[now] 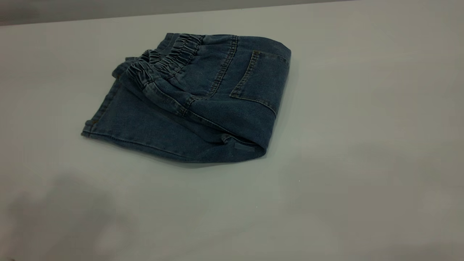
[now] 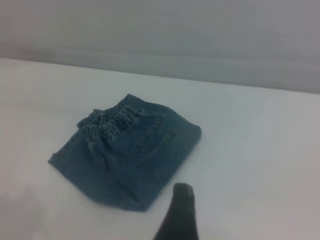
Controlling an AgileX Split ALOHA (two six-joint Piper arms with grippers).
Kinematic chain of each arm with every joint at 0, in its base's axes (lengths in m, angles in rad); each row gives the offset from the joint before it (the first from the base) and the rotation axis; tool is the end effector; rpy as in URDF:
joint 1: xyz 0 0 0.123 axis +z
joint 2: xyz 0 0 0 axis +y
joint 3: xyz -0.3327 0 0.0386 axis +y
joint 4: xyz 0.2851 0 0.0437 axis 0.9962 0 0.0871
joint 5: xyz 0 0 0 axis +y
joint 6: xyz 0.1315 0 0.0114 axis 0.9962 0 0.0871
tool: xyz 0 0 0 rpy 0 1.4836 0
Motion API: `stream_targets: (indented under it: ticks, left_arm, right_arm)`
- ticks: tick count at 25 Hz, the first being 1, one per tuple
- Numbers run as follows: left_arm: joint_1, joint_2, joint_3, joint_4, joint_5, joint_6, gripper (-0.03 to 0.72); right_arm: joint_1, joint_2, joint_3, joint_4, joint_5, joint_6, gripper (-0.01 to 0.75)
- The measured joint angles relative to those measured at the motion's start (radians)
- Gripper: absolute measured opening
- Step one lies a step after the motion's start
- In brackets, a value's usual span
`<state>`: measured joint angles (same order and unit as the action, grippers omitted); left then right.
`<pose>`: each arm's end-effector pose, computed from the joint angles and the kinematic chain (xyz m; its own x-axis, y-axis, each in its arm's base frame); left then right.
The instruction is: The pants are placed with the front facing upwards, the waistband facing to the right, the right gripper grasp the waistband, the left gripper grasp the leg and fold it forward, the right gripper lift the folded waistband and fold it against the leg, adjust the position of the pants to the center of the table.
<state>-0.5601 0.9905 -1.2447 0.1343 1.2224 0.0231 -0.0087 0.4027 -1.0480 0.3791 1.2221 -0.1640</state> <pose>0.1769 -0.0913 0.4356 -0.6186 0.4689 -0.6304 0.5029 0.8528 0.1408 0.0215 0.0457 0.4397 -0.4398 -0.0231 -0.8978 -0.3154 0.9400 0.1303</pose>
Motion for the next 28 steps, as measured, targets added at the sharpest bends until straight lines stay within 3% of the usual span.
stream_targets:
  ticks: [10,14,22,28]
  left_arm:
    - [0.0,-0.439,0.351,-0.003,0.001,0.02,0.417]
    - [0.0,-0.56,0.435,-0.004,0.001,-0.006,0.417]
    - [0.0,-0.608,0.569,-0.004,-0.013,-0.063,0.417]
    - [0.0,-0.607,0.661,-0.004,-0.097,-0.126,0.417]
  right_arm:
    - [0.0,-0.246,0.224,-0.081,0.0,-0.052,0.584]
    - [0.0,-0.304,0.328,-0.116,-0.065,-0.052,0.584]
    - [0.0,-0.377,0.511,-0.156,-0.1,-0.059,0.584]
    - [0.0,-0.403,0.525,-0.174,-0.124,-0.059,0.584]
